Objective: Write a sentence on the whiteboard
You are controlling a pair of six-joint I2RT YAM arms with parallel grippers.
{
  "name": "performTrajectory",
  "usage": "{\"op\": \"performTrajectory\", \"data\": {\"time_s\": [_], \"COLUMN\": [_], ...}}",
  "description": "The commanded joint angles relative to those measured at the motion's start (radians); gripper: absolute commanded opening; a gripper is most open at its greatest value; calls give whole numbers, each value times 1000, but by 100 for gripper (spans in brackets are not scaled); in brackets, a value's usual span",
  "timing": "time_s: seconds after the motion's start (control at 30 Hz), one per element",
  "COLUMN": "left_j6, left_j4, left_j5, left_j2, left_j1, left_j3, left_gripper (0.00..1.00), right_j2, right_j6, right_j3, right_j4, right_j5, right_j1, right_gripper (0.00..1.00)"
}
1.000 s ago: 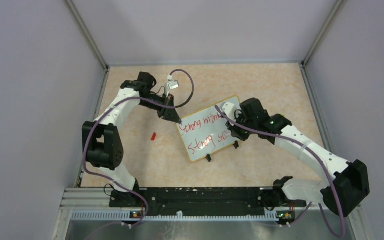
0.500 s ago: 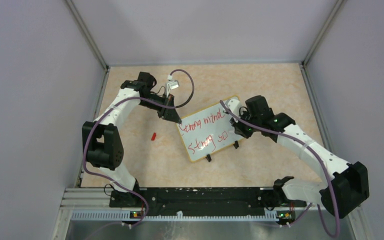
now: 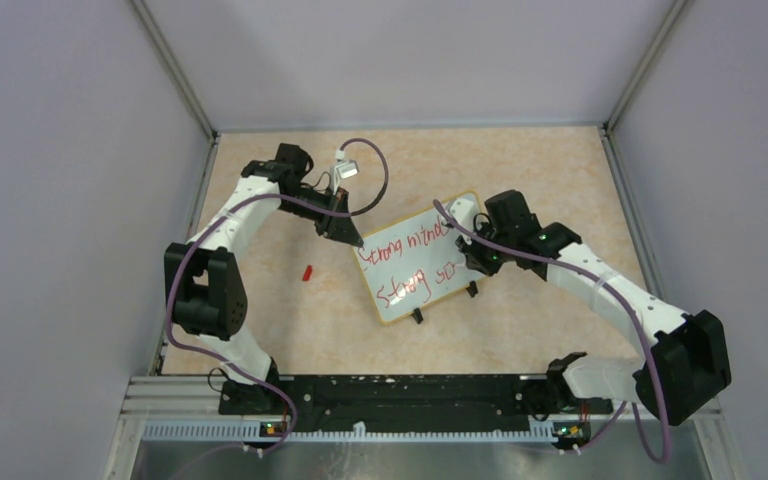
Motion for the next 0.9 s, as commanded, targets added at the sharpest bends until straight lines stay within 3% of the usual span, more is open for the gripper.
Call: {"op": "performTrajectory", "data": {"time_s": [0.0, 0.4, 0.87], "left_j6": [9, 8, 13], "left_j4": [9, 6, 3], "left_j5": [-12, -12, -14], "left_j2": [7, 11, 8], "left_j1": [-2, -2, -2], "left_j3": [26, 31, 34], "left_gripper": [0, 0, 0], "right_j2": [-19, -34, -21], "right_j6": [-30, -39, -33], "right_j3": [-8, -46, 46], "right_j4": [53, 39, 43], "right_j5": [54, 36, 76], "right_j1": [-8, -11, -31], "right_gripper": [0, 0, 0]}}
